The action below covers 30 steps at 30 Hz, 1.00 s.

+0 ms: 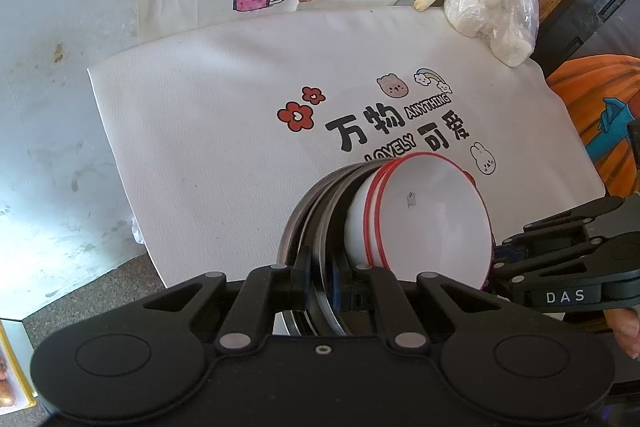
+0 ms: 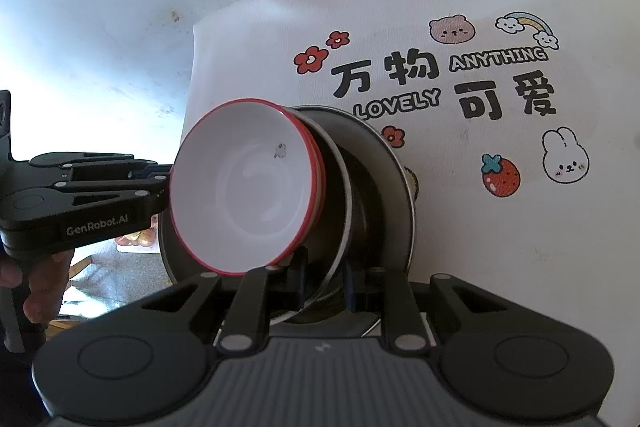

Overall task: Organize plates and bowls
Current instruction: 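Carry the steel bowl over the plate stack and lower it onto the plates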

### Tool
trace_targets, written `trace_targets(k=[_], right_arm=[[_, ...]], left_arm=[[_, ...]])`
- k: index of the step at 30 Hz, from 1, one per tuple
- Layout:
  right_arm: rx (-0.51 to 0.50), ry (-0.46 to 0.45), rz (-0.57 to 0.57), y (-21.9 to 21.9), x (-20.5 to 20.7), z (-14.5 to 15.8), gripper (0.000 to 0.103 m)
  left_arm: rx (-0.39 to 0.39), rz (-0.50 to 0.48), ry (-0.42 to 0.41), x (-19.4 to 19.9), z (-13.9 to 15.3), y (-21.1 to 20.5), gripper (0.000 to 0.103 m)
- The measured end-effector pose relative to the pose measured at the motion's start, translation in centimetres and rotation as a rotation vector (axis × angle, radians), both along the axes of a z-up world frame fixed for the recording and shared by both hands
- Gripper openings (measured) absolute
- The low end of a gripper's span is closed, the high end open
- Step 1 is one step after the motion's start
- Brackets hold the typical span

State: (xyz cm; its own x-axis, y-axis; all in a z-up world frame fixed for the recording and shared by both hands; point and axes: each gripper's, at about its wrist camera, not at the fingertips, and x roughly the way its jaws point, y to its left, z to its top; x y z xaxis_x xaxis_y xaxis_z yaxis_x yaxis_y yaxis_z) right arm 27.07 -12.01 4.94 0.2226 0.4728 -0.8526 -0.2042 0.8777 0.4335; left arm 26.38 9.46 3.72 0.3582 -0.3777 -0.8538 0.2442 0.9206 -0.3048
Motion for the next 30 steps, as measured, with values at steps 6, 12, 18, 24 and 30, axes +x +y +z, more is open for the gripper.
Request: trace_targets(k=[6,12,18,24,30], right_arm=[[-0.017,-0.017,0.001,0.26,-0.21,0.17,0.021],[-0.048,-0.045,0.014,0.52,-0.41,0.44,0.022],[-0.074,-0.073,0.028,0.71,-0.54,0.61,0.024],[-0.083,-0.083,0.029,0.83,-0.6,0.73,0.024],[-0.09,-0.095,0.033,0.87,-0.72,0.85,0.024]], left_arm=[[0.005,0.003,0.0,-0.21,0.01,-0.08,0.009],[0.014,-0.001,-0.003,-0.3,0.0,-0.28,0.009],[0.011,0.003,-0.003,-0.33,-0.01,-0.25,0.01],[0.013,0.008,-0.002,-0.32,0.02,-0.27,0.01],[0.012,0.013,-0.004,-0.36,-0.01,-0.25,0.01]])
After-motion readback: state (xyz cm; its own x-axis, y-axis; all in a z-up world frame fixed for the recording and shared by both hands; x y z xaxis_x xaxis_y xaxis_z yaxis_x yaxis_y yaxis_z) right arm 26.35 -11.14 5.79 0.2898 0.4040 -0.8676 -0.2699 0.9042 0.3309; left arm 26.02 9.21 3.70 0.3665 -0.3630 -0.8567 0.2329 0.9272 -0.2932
